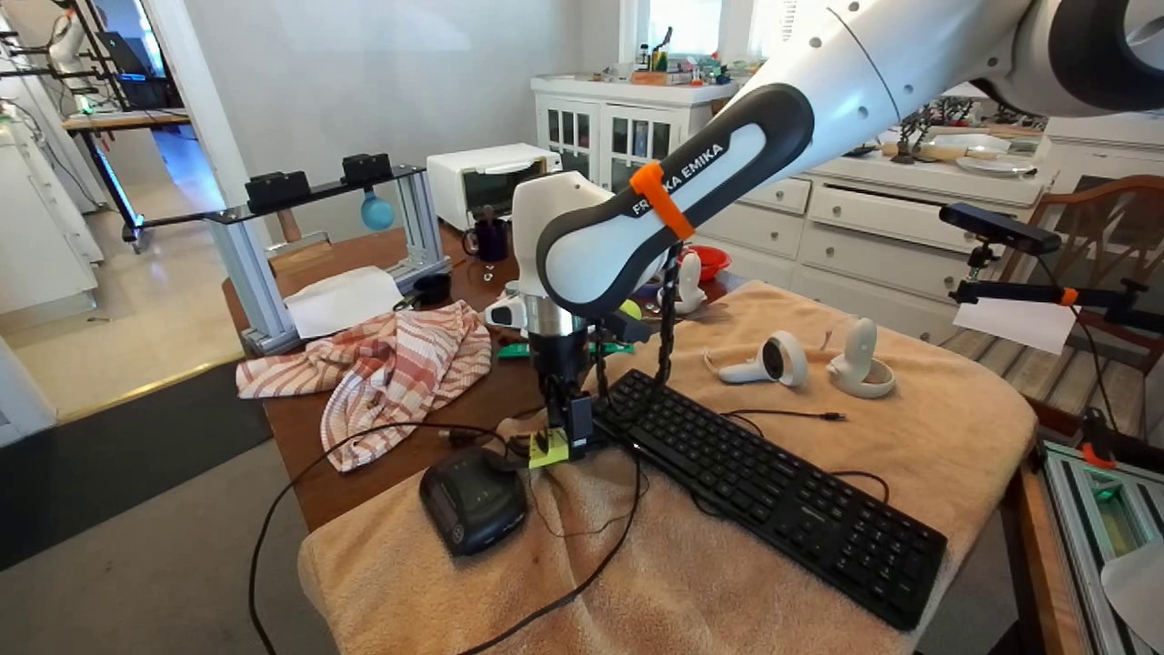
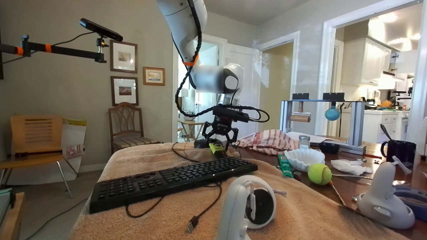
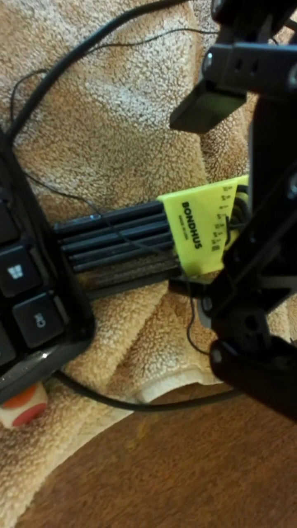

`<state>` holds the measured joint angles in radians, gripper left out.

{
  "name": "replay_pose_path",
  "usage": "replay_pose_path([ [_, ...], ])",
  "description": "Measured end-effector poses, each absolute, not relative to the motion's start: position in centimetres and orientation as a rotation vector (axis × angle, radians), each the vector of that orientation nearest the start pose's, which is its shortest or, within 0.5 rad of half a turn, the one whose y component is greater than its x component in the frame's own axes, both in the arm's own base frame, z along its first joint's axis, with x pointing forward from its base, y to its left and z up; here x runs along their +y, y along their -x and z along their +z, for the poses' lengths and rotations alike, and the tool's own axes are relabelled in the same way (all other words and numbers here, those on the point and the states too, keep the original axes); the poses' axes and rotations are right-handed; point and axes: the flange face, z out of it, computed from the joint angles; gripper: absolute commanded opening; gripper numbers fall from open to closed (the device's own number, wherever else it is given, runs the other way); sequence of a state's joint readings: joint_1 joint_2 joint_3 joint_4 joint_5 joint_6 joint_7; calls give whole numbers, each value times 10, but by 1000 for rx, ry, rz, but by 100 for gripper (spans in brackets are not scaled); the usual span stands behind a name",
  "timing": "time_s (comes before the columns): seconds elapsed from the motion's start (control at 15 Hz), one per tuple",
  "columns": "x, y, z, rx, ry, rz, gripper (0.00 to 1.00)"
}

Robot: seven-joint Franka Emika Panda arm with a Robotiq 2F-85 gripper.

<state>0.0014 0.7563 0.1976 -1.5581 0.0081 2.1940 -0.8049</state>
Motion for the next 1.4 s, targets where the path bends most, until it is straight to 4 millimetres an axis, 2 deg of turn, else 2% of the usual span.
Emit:
replay_pose_path([
  [0.13, 122, -681, 197, -1386, 2641, 95, 87],
  [0.2, 124, -680, 197, -1397, 2642, 99, 80],
  [0.27, 125, -680, 196, -1407, 2641, 103, 62],
  [0.33, 127, -679, 195, -1414, 2640, 106, 62],
  [0.53, 130, -679, 194, -1427, 2640, 108, 38],
  [0.6, 130, -679, 194, -1431, 2640, 109, 35],
  [1.13, 131, -681, 198, -1416, 2654, 101, 34],
  [1.27, 137, -682, 207, -1407, 2646, 75, 34],
  [1.4, 147, -683, 226, -1381, 2626, 23, 34],
])
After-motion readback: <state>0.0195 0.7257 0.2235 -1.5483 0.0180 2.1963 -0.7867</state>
